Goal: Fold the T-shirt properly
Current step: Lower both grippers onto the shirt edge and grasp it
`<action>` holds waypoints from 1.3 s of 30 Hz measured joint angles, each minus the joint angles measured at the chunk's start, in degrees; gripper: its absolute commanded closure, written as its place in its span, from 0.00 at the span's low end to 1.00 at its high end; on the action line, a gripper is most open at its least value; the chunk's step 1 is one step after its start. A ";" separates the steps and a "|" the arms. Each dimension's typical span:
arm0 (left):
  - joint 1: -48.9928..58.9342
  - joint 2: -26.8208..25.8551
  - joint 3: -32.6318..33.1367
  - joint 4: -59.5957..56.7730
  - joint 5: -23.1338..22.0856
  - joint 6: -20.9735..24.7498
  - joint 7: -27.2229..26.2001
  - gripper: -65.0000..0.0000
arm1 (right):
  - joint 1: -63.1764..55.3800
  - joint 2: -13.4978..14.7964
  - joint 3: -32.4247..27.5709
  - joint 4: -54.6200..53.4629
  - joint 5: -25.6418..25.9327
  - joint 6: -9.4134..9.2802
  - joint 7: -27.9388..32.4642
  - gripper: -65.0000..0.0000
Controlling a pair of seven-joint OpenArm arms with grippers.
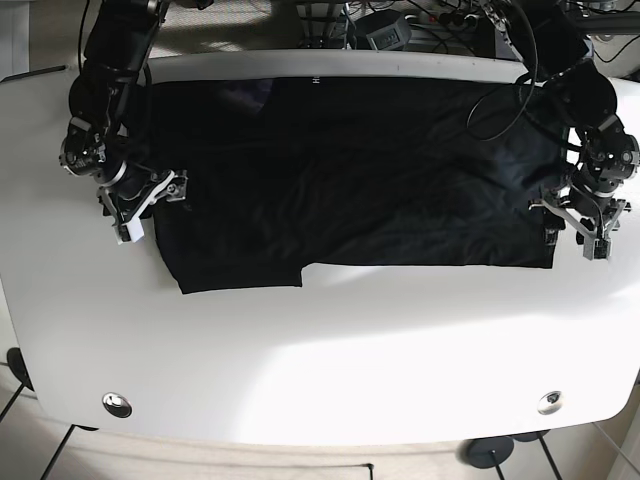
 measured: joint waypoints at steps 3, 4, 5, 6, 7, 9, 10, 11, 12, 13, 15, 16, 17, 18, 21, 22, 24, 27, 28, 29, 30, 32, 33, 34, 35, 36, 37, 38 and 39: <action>-0.09 -0.15 2.29 -1.05 -0.07 8.90 -0.83 0.46 | -0.61 -0.70 0.20 0.00 0.04 0.20 1.07 0.20; -0.79 -0.17 2.67 -2.32 -0.07 11.08 -0.79 0.43 | -0.63 -1.01 0.42 0.00 0.00 0.20 1.07 0.29; -1.99 -0.31 2.73 -4.15 -0.09 12.55 -0.55 0.38 | -0.61 -1.29 0.39 -0.02 -0.22 0.17 0.98 0.40; -4.33 -1.07 2.71 -7.89 -0.13 13.57 -0.87 0.30 | -0.61 -1.46 0.31 -0.07 -0.15 0.17 0.87 0.57; -5.77 -1.60 2.60 -10.67 -0.13 13.94 -1.11 0.26 | -0.63 -1.46 0.13 -0.07 -0.13 0.17 0.48 0.69; -7.26 -3.34 2.58 -16.26 -0.59 13.94 -1.22 0.24 | -0.63 -1.60 0.11 -0.17 -0.15 0.17 -0.09 0.92; -7.63 -3.98 2.58 -18.78 -0.55 13.97 -1.20 0.24 | -0.63 -1.62 0.00 -0.33 -0.15 0.17 -0.31 0.98; -8.07 -4.42 2.49 -21.03 -0.11 14.01 -0.79 0.24 | -0.68 -1.62 0.00 -0.33 -0.13 0.17 -0.31 0.95; -8.74 -4.59 2.43 -23.30 -0.07 13.99 -0.79 0.24 | -0.66 -1.60 -0.15 -0.35 -0.15 0.17 -0.35 0.93; -9.49 -4.63 2.49 -25.00 -0.02 12.90 -0.50 0.24 | -0.63 -1.62 -0.15 -0.33 -0.13 0.17 -0.35 0.94; -10.88 -4.52 2.84 -27.32 -0.17 7.30 -0.70 0.24 | -0.63 -1.75 -0.09 -0.33 -0.09 0.17 -0.33 0.94; -11.26 -4.33 2.89 -28.33 -0.59 3.93 -0.66 0.24 | -0.63 -1.73 0.07 -0.33 0.09 0.17 -0.35 0.94; -11.06 -4.20 2.95 -28.50 -0.61 1.53 0.07 0.24 | -0.66 -1.73 0.07 -0.33 0.07 0.17 -0.35 0.94; -10.97 -4.33 2.84 -28.50 -0.83 0.48 0.96 0.24 | -0.66 -1.75 0.07 -0.33 0.07 0.20 -0.37 0.94; -11.26 -4.72 2.73 -28.30 -0.83 -1.31 4.17 0.25 | -0.66 -1.75 0.07 -0.31 0.07 0.17 -0.35 0.94; -11.26 -4.72 2.73 -28.28 -0.81 -2.03 4.39 0.27 | -0.66 -1.75 0.07 -0.26 0.07 0.17 -0.37 0.94; -11.04 -4.83 2.67 -28.06 -1.01 -4.28 6.03 0.37 | -0.66 -1.75 0.07 -0.26 0.07 0.17 -0.37 0.94; -9.97 -4.13 3.82 -27.56 -1.42 -10.19 6.60 0.66 | -0.66 -1.77 0.09 -0.26 0.07 0.17 -0.46 0.94; -9.99 -3.96 5.01 -27.54 -1.46 -10.21 6.58 0.75 | -0.66 -1.77 0.09 -0.26 0.07 0.17 -0.46 0.94; -10.01 -3.37 5.99 -27.56 -1.53 -10.34 6.69 0.90 | -0.63 -1.77 0.09 -0.26 0.07 0.17 -0.48 0.94; -10.14 -2.95 6.19 -27.58 -1.84 -10.54 6.71 0.98 | -0.66 -1.81 0.09 -0.26 0.07 0.17 -0.46 0.94; -10.12 -2.49 6.43 -27.58 -2.56 -10.95 6.58 1.00 | -0.66 -1.92 0.13 -0.20 0.07 0.17 -0.46 0.97; -10.10 -2.54 6.38 -27.58 -2.62 -10.97 6.23 1.00 | -0.66 -1.90 0.13 -0.20 0.09 0.17 -0.46 0.97; -9.97 -2.49 6.32 -26.62 -2.56 -10.97 6.36 1.00 | -0.76 -1.95 0.13 0.26 0.00 0.17 -0.57 0.97; -9.07 -2.12 6.36 -23.08 -0.96 -10.99 8.09 1.00 | -1.38 -2.08 0.09 2.36 -0.55 0.15 -1.84 0.97; -8.39 -1.86 6.56 -19.65 0.50 -10.99 9.97 1.00 | -2.29 -2.08 0.04 4.39 -0.96 0.17 -2.10 0.97; -6.80 -1.79 6.54 -14.10 0.42 -10.97 10.23 1.00 | -3.74 -2.03 0.09 7.96 -0.85 0.15 -2.10 0.97; -6.12 -1.92 6.54 -11.08 0.22 -10.97 11.23 1.00 | -4.33 -2.03 0.09 10.14 -0.94 0.15 -2.58 0.97; -6.03 -1.90 6.56 -7.80 0.26 -10.97 13.11 1.00 | -4.52 -2.05 0.07 12.68 -1.03 0.17 -3.15 0.97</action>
